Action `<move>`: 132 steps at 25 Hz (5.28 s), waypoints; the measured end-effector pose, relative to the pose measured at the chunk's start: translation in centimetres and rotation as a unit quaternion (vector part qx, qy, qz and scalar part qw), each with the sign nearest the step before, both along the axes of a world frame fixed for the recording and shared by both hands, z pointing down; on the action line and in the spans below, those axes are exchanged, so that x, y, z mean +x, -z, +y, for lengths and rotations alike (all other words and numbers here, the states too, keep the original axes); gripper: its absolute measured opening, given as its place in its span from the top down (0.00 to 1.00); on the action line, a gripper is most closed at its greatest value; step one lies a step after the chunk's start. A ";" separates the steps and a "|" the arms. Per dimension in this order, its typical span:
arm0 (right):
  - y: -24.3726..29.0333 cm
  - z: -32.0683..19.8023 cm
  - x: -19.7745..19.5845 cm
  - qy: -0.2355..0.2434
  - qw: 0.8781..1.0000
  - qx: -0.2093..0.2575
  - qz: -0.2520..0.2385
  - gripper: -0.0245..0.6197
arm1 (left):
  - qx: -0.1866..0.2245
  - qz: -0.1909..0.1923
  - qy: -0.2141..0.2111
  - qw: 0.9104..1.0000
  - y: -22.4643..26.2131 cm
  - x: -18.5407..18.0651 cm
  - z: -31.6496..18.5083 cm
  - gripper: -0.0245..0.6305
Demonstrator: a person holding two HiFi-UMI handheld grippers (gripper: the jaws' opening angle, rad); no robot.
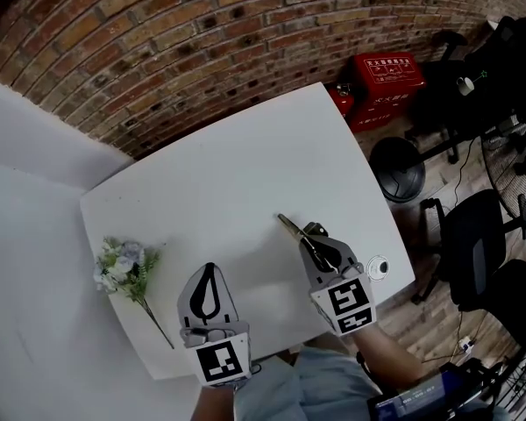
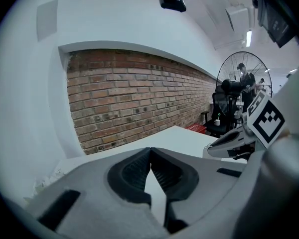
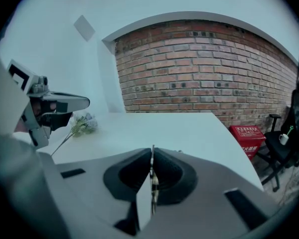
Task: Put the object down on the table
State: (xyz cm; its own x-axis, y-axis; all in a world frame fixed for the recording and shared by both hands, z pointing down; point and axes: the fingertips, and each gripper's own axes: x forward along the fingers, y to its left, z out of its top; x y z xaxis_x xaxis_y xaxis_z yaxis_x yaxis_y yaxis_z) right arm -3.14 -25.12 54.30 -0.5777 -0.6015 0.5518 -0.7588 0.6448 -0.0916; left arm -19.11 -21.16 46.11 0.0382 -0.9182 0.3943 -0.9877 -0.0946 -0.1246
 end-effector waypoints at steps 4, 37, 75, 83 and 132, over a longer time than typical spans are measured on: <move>-0.7 0.1 0.1 -0.003 1.000 -0.005 0.004 0.93 | -0.002 0.006 -0.003 1.000 -0.4 0.2 0.0 0.95; -2.7 -0.3 0.9 -0.031 0.999 -0.002 0.011 0.88 | -0.018 0.009 -0.014 1.000 -1.8 -0.4 0.1 0.95; -4.1 -0.8 1.8 -0.046 0.998 -0.031 -0.003 0.68 | -0.031 0.006 -0.023 0.999 -2.2 -0.5 -0.4 0.95; -2.0 -0.3 2.4 -0.045 0.999 -0.005 -0.007 0.69 | -0.005 0.005 -0.020 1.000 -0.3 0.3 0.5 0.95; 22.8 6.7 -0.5 0.040 0.968 0.230 -0.094 0.95 | 0.205 -0.032 0.049 0.977 19.2 -0.2 8.8 0.95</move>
